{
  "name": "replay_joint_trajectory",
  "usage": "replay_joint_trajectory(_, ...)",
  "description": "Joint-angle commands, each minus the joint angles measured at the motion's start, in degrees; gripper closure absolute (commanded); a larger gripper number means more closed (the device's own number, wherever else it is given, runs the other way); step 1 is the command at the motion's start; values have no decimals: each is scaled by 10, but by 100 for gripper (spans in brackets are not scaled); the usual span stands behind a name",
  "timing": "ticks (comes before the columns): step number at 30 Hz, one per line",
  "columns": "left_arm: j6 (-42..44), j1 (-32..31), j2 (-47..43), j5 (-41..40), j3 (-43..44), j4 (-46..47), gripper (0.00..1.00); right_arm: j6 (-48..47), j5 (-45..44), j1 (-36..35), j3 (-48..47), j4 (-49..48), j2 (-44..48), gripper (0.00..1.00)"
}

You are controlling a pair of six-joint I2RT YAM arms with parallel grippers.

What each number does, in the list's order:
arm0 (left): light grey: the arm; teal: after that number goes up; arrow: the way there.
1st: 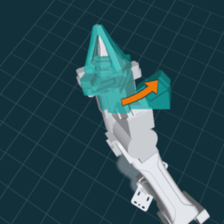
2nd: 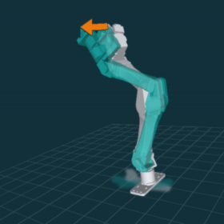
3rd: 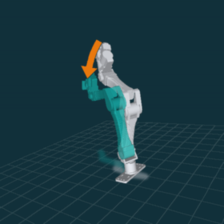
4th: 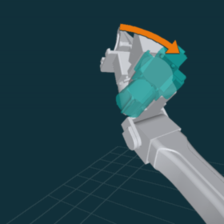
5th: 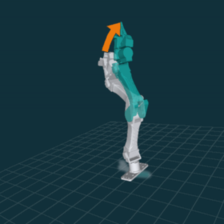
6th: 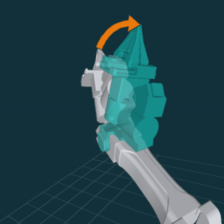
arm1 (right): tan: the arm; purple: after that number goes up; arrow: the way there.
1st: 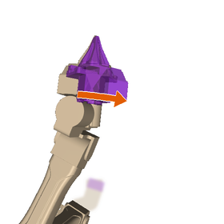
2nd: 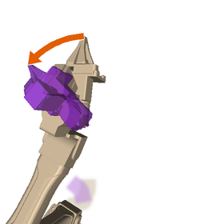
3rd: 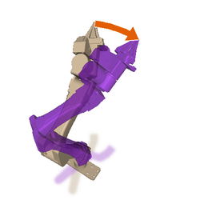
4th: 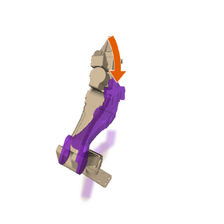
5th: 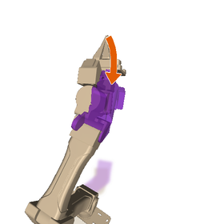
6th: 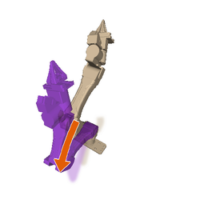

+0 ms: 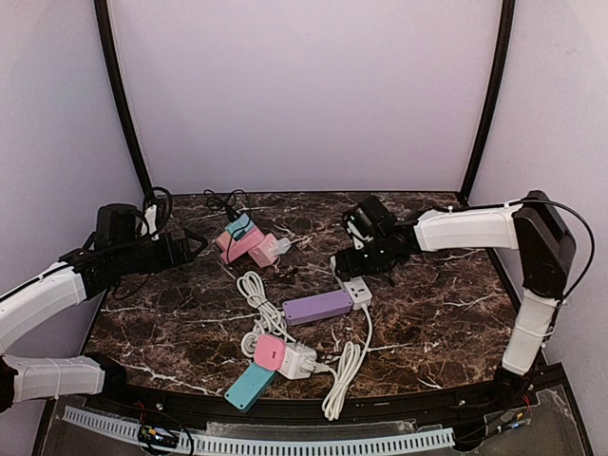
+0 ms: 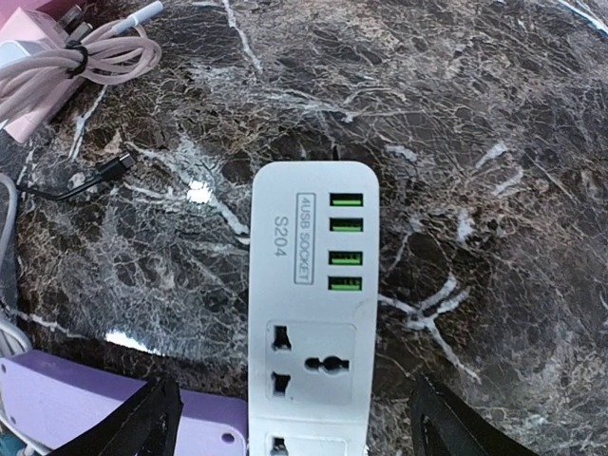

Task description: Pull the plug off the socket

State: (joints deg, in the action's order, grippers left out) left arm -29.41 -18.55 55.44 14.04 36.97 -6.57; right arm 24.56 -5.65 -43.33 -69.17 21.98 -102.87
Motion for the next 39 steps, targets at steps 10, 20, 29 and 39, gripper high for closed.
replay_joint_trajectory(10,-1,-2,-21,-6,-22,12,0,2,-75,-31,-113,86,-124,19)
replay_joint_trajectory(20,-1,-2,-19,5,-20,12,0,16,-99,-31,-107,93,-135,32)
replay_joint_trajectory(29,5,-2,-18,9,-10,-8,0,22,-142,-24,-89,100,-117,62)
replay_joint_trajectory(39,14,-2,-17,18,-1,-20,0,36,-163,47,-10,99,-47,65)
